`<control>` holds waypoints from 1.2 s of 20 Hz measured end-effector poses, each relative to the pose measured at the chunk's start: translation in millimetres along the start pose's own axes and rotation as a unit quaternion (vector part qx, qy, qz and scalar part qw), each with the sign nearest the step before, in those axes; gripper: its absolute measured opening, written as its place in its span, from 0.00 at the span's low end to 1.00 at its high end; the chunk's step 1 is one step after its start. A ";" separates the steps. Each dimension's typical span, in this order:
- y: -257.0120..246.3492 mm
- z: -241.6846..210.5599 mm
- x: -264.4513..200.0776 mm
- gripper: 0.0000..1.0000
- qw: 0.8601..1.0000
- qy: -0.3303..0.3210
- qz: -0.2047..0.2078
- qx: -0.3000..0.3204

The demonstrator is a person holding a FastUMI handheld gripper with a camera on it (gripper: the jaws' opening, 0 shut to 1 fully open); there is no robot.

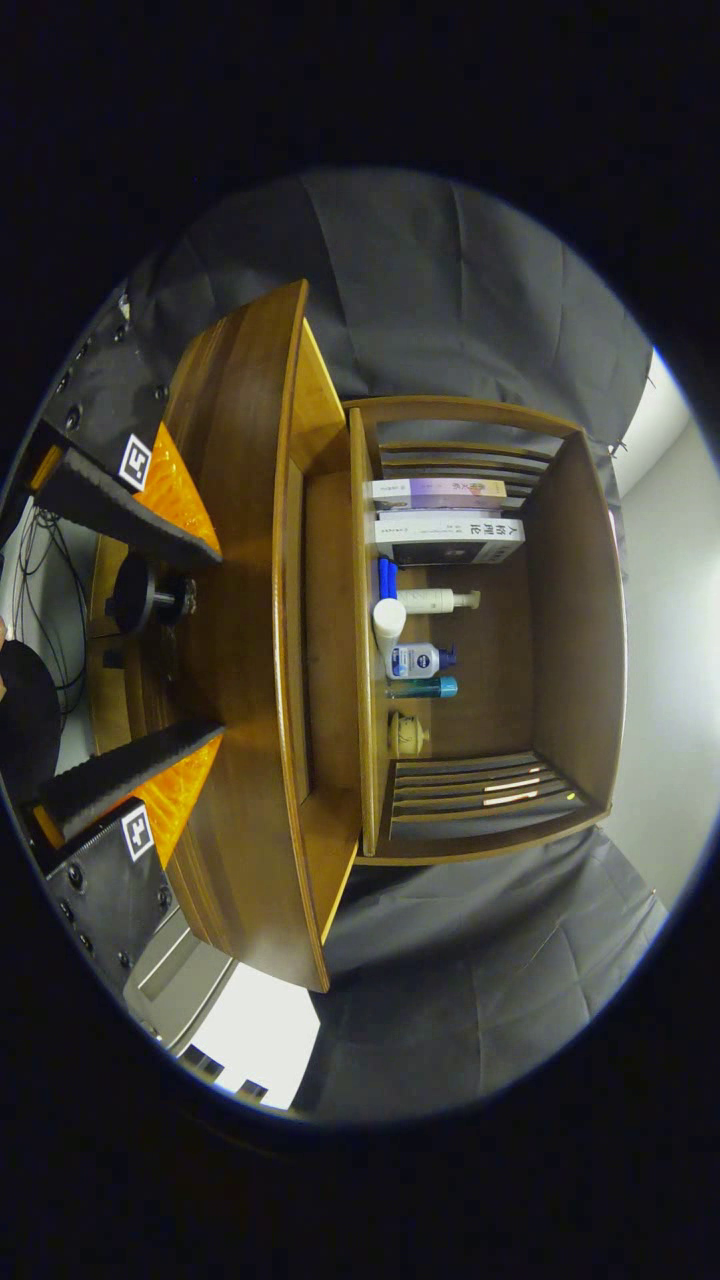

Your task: Pull open the drawer, take out the items inside it, and place them on the countertop above the cabinet.

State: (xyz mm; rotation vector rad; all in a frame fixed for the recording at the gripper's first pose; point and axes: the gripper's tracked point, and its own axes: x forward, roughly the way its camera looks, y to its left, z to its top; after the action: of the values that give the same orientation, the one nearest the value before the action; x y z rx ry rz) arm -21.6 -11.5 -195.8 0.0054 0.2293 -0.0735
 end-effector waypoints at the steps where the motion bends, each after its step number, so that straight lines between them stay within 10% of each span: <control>1: 0.4 0.4 1.5 0.98 1.000 -0.002 -0.001 -0.002; 24: 2.1 21.3 90.3 0.98 1.000 0.023 -0.007 -0.014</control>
State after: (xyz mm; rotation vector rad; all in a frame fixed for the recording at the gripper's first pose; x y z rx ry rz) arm 71.1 -16.2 -195.7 -0.0235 0.2765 -0.0849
